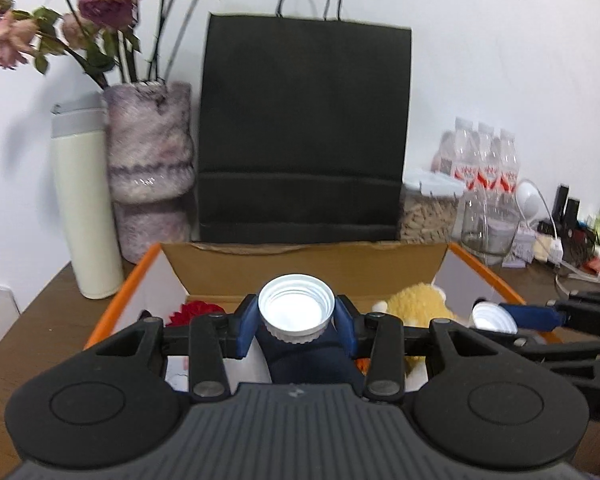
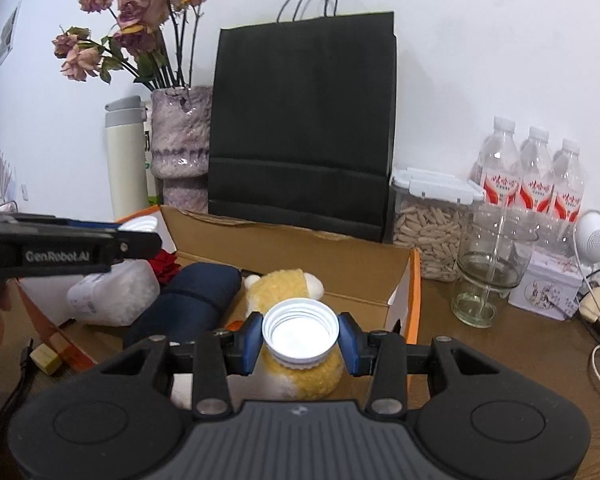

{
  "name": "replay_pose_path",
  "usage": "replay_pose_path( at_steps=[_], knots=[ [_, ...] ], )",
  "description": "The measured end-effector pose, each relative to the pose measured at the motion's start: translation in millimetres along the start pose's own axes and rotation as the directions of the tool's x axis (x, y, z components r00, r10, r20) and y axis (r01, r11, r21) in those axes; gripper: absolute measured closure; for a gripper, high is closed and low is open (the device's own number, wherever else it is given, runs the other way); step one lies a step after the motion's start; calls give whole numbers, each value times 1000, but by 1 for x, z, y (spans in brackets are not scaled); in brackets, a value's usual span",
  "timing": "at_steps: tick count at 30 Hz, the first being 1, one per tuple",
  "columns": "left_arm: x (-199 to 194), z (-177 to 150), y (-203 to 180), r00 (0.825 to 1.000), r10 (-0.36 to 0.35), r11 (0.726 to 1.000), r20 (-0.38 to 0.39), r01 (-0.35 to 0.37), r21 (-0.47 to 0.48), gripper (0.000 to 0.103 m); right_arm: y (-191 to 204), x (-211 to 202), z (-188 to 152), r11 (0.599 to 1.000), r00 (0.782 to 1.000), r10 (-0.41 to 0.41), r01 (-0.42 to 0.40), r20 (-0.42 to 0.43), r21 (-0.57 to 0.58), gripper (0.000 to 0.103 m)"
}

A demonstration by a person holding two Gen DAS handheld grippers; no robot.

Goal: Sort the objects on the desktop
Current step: 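Carry the bottle cap into the box and open the left tool, then withdraw both tools from the box toward the purple cloth and tissue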

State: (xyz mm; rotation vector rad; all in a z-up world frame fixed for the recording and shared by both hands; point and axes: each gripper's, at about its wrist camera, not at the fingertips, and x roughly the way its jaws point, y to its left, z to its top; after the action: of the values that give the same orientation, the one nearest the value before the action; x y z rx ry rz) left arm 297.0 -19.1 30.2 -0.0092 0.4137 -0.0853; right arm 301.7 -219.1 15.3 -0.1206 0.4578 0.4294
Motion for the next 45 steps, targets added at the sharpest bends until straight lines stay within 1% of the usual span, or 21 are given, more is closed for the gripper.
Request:
replay_pose_path(
  at_steps=[7,13,14,15,16,17,18,19,20,22,23,25,26,33,45],
  knots=[
    [15,-9,-8,999,-13,998,-47,15,58,61,-2,0,-3,1000,1000,-5,5,-12,2,64],
    [16,-13,-10,998,-14,997,-56,18,79,60,2,-3,-5,1000,1000,4,-4,-17,1,64],
    [15,-14,-10,999,-11,996,-52,15,84,57,2,-3,-5,1000,1000,4,-4,-17,1,64],
    [14,-14,-11,999,-6,996,-46,10,88,52,2,-3,-5,1000,1000,4,-4,-16,1,63],
    [13,-14,-11,999,-2,996,-41,6,93,50,3,-4,-5,1000,1000,2,-2,-13,0,59],
    [12,-15,-12,999,0,995,-34,3,97,44,3,-6,-5,1000,1000,-2,2,-7,-1,56],
    [11,-15,-13,1000,3,995,-28,0,98,34,4,-7,-5,1000,1000,-7,7,0,-3,47],
    [9,-15,-13,1000,7,995,-19,-5,98,28,5,-8,-5,1000,1000,-11,11,7,-4,37],
    [7,-15,-14,1000,15,995,-9,-14,101,19,5,-10,-5,1000,1000,-17,17,15,-6,33],
    [4,-15,-15,1000,22,994,16,-24,104,9,7,-12,-5,1000,999,-25,25,26,-13,17],
    [2,-15,-15,999,21,995,32,-24,97,0,8,-12,-5,1000,999,-27,27,28,-15,13],
    [-1,-15,-14,998,9,996,55,-14,87,0,9,-13,-5,999,999,-29,30,30,-21,1],
    [-2,-15,-15,998,2,996,55,-7,87,0,10,-13,-6,999,999,-32,33,29,-23,0],
    [-4,-17,-17,998,11,996,67,-17,91,0,11,-13,-7,999,999,-36,37,26,-28,0],
    [-23,-19,-7,993,44,998,107,-49,50,0,11,-25,-10,999,998,-44,45,41,-18,0]
  ],
)
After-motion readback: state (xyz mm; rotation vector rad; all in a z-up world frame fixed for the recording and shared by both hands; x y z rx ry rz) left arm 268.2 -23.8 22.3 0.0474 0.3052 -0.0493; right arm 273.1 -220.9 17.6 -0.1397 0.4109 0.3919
